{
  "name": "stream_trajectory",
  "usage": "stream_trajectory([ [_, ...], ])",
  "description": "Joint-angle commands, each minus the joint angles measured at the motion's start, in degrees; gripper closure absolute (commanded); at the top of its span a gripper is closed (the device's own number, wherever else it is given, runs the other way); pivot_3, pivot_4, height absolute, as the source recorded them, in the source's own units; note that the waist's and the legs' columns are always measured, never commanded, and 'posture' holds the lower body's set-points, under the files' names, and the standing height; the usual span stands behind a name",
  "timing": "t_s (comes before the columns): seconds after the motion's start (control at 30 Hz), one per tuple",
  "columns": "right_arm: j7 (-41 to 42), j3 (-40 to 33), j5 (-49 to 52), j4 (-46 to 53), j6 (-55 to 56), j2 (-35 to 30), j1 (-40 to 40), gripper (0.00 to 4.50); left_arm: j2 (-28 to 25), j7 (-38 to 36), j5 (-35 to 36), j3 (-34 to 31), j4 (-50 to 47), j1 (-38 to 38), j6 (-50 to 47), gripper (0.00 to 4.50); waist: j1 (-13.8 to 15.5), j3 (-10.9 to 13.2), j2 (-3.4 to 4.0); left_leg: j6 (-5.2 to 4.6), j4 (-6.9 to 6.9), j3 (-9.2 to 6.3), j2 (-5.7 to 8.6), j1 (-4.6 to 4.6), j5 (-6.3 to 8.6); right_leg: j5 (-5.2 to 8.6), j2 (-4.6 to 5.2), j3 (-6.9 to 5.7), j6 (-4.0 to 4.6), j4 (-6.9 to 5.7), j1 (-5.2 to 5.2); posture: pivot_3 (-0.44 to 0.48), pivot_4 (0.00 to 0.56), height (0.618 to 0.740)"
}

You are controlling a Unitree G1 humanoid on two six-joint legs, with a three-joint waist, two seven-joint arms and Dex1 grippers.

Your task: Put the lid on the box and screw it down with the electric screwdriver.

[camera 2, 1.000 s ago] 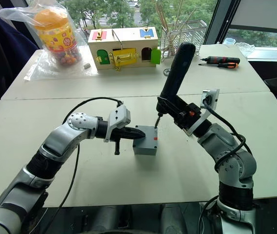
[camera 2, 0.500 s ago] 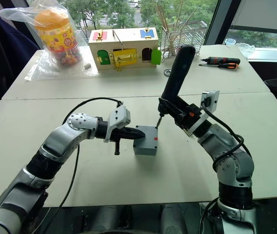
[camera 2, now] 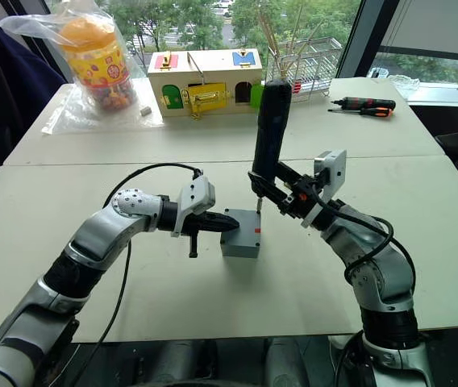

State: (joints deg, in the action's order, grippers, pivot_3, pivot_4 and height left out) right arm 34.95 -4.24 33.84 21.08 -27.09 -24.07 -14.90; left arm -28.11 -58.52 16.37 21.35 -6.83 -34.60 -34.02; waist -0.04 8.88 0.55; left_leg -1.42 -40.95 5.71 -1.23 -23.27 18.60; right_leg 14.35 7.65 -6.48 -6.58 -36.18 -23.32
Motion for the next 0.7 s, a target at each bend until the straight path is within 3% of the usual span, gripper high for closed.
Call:
stream_trajectory([
  [0.03,1.61,4.78,-2.39,-2.86,-1.78,-0.39,3.95,2.76,-0.64,0.15,-1.53,0.97,0.70,1.15,-0.62,4.50,0.12,-0.27,-0.21,-0.01,0.00,0.00,-0.13,0.01,0.01,0.00,-0.01,0.00,0.00,0.03,0.02,0.000,0.150,0.711],
  [0.4,0.43,2.68,-1.28,-7.16,-1.28,2.67,5.22,2.76,-0.32,0.46,-2.05,0.79,0.25,2.14,-0.66,4.50,0.35,-0.80,-0.57,-0.09,0.23,0.05,-0.20,0.83,0.12,0.04,-0.01,0.00,0.06,0.20,0.78,0.000,0.150,0.711],
  [0.7,0.83,2.64,-2.00,-7.20,-0.73,2.34,6.29,2.76,0.15,0.49,-2.24,1.21,0.66,2.15,-0.58,4.50,0.36,-1.01,-0.57,-0.12,0.26,0.05,-0.21,0.85,0.15,0.09,0.02,0.01,0.13,0.22,0.78,0.000,0.150,0.711],
])
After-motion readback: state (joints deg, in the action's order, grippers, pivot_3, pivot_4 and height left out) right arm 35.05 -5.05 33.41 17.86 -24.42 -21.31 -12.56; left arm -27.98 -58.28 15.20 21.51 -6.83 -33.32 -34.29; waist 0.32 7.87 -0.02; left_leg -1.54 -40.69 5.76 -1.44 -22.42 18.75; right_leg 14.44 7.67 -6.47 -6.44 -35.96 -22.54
